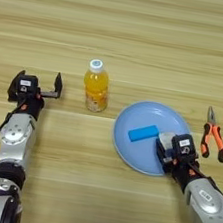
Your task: Move the objects on the table
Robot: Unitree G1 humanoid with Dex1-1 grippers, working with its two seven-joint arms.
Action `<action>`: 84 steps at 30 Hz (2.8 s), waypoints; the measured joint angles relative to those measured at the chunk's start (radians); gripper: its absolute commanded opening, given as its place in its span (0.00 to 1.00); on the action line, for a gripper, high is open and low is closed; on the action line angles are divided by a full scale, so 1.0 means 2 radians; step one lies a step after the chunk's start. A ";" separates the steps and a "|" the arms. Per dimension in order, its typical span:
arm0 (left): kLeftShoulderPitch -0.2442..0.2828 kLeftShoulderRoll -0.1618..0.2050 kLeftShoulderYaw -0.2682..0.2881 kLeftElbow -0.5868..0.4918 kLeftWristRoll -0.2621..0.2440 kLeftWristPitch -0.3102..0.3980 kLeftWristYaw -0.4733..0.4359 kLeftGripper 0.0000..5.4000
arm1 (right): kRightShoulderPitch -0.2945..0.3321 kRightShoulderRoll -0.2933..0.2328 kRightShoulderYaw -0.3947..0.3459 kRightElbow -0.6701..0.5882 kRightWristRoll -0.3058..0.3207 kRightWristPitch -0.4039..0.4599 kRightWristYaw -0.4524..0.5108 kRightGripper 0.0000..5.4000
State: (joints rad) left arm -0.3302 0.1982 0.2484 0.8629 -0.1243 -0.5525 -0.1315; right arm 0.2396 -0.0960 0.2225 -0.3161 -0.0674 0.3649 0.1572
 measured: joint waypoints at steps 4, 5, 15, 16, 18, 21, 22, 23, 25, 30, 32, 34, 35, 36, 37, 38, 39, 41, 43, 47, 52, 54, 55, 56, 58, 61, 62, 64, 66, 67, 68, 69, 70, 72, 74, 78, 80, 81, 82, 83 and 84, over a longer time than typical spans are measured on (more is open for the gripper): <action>0.000 0.000 0.000 0.000 0.000 0.000 0.000 1.00 | -0.002 0.004 -0.012 -0.004 0.008 -0.014 -0.001 0.46; 0.000 0.000 0.000 0.000 0.000 0.000 0.000 1.00 | -0.004 0.005 -0.016 -0.006 0.009 -0.017 -0.003 0.46; 0.000 0.000 0.000 0.000 0.000 0.000 0.000 1.00 | -0.019 0.004 -0.095 -0.015 0.026 -0.046 -0.030 0.46; 0.000 0.000 0.000 0.000 0.000 0.000 0.000 1.00 | -0.021 0.003 -0.108 -0.015 0.029 -0.047 -0.033 0.46; 0.000 0.000 0.000 0.000 0.000 0.000 0.000 1.00 | -0.024 -0.002 -0.131 -0.014 0.033 -0.053 -0.039 0.46; 0.000 0.000 0.000 0.000 0.000 0.000 0.000 1.00 | -0.032 -0.007 -0.163 -0.002 0.038 -0.061 -0.047 0.46; 0.000 0.000 0.000 0.000 0.000 0.000 0.000 1.00 | -0.034 -0.009 -0.171 0.005 0.038 -0.063 -0.052 0.46; 0.000 0.000 0.000 0.000 0.000 0.000 0.000 1.00 | -0.036 -0.010 -0.179 0.013 0.038 -0.066 -0.055 0.46; 0.000 0.000 0.000 0.000 0.000 0.000 0.000 1.00 | -0.038 -0.014 -0.195 0.027 0.039 -0.070 -0.062 0.46; 0.000 0.000 0.000 0.000 0.000 0.000 0.000 1.00 | -0.040 -0.022 -0.225 0.053 0.044 -0.080 -0.068 0.46; 0.000 0.000 0.000 0.000 0.000 0.000 0.000 1.00 | -0.046 -0.025 -0.238 0.067 0.045 -0.082 -0.076 0.46; 0.000 0.000 0.001 0.000 0.000 0.000 0.000 1.00 | -0.052 -0.030 -0.253 0.086 0.047 -0.084 -0.081 0.46; 0.000 0.000 0.001 0.000 0.000 0.000 0.000 1.00 | -0.054 -0.031 -0.258 0.095 0.048 -0.087 -0.085 0.46; 0.000 0.000 0.001 0.000 0.000 0.000 0.000 1.00 | -0.056 -0.033 -0.263 0.105 0.049 -0.089 -0.086 0.46; 0.000 0.000 0.001 0.000 0.000 0.000 0.000 1.00 | -0.057 -0.034 -0.266 0.111 0.049 -0.090 -0.086 0.46; 0.000 0.000 0.001 0.000 0.000 0.000 0.000 1.00 | -0.059 -0.035 -0.267 0.121 0.050 -0.091 -0.086 0.46; 0.000 0.000 0.001 0.000 0.000 0.000 0.000 1.00 | -0.061 -0.036 -0.267 0.128 0.050 -0.092 -0.086 0.46; 0.000 0.000 0.001 0.000 0.000 0.000 0.000 1.00 | -0.066 -0.036 -0.267 0.145 0.050 -0.096 -0.086 0.46; 0.000 0.001 0.001 0.000 0.000 0.000 0.000 1.00 | -0.072 -0.037 -0.267 0.163 0.051 -0.102 -0.086 0.46; 0.000 0.001 0.001 0.001 0.000 0.000 0.000 1.00 | -0.086 -0.041 -0.268 0.206 0.053 -0.114 -0.085 0.46; 0.000 0.003 0.001 0.002 0.000 0.000 -0.001 1.00 | -0.089 -0.043 -0.266 0.226 0.054 -0.122 -0.084 0.46; 0.000 0.004 0.001 0.002 0.000 0.000 -0.001 1.00 | -0.091 -0.043 -0.263 0.229 0.054 -0.124 -0.083 0.46; 0.000 0.004 0.001 0.002 0.000 0.000 -0.001 1.00 | -0.092 -0.043 -0.261 0.232 0.054 -0.125 -0.083 0.46; 0.000 0.004 0.001 0.002 0.000 0.000 -0.001 1.00 | -0.093 -0.043 -0.260 0.237 0.054 -0.127 -0.083 0.46; 0.000 0.004 0.001 0.002 0.000 0.000 -0.001 1.00 | -0.095 -0.042 -0.257 0.245 0.054 -0.134 -0.082 0.46; 0.000 0.004 0.001 0.002 0.000 0.000 -0.002 1.00 | -0.101 -0.043 -0.255 0.261 0.054 -0.146 -0.082 0.46; 0.000 0.005 0.002 0.002 0.000 0.000 -0.002 1.00 | -0.103 -0.043 -0.254 0.264 0.054 -0.148 -0.082 0.46; 0.000 0.005 0.002 0.002 0.000 0.000 -0.002 1.00 | -0.106 -0.043 -0.253 0.269 0.055 -0.151 -0.082 0.46; 0.000 0.005 0.002 0.002 0.000 0.000 -0.002 1.00 | -0.109 -0.043 -0.252 0.274 0.055 -0.156 -0.082 0.46; 0.000 0.006 0.002 0.002 0.000 0.000 -0.002 1.00 | -0.109 -0.044 -0.252 0.276 0.055 -0.156 -0.081 0.46; 0.000 0.006 0.002 0.002 0.000 0.000 -0.002 1.00 | -0.110 -0.044 -0.252 0.277 0.055 -0.157 -0.080 0.53; 0.000 0.006 0.002 0.002 0.000 0.000 -0.002 1.00 | -0.110 -0.045 -0.251 0.278 0.055 -0.158 -0.079 0.53; 0.000 0.006 0.002 0.002 0.000 0.000 -0.002 1.00 | -0.110 -0.046 -0.249 0.279 0.054 -0.157 -0.077 0.55; 0.000 0.006 0.002 0.002 0.000 0.000 -0.003 1.00 | -0.109 -0.045 -0.247 0.279 0.054 -0.156 -0.077 0.60; 0.000 0.006 0.002 0.002 0.000 0.000 -0.003 1.00 | -0.109 -0.045 -0.247 0.279 0.054 -0.156 -0.078 0.63; 0.000 0.006 0.002 0.002 0.000 0.000 -0.003 1.00 | -0.107 -0.045 -0.248 0.275 0.055 -0.156 -0.082 0.72; 0.000 0.006 0.002 0.002 0.000 0.000 -0.003 1.00 | -0.106 -0.045 -0.248 0.271 0.055 -0.157 -0.083 0.75; 0.000 0.006 0.002 0.002 0.000 0.000 -0.003 1.00 | -0.105 -0.044 -0.248 0.267 0.055 -0.158 -0.084 0.78; 0.000 0.006 0.002 0.002 0.000 0.000 -0.003 1.00 | -0.104 -0.044 -0.248 0.262 0.055 -0.158 -0.084 0.79; 0.000 0.006 0.002 0.002 0.000 0.000 -0.003 1.00 | -0.102 -0.043 -0.248 0.256 0.056 -0.159 -0.084 0.81; 0.000 0.006 0.002 0.002 0.000 0.000 -0.003 1.00 | -0.101 -0.043 -0.248 0.253 0.056 -0.159 -0.084 0.83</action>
State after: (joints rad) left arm -0.3308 0.2101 0.2524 0.8669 -0.1249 -0.5533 -0.1382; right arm 0.0369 -0.1828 -0.2733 0.1895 0.0438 0.0466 -0.0111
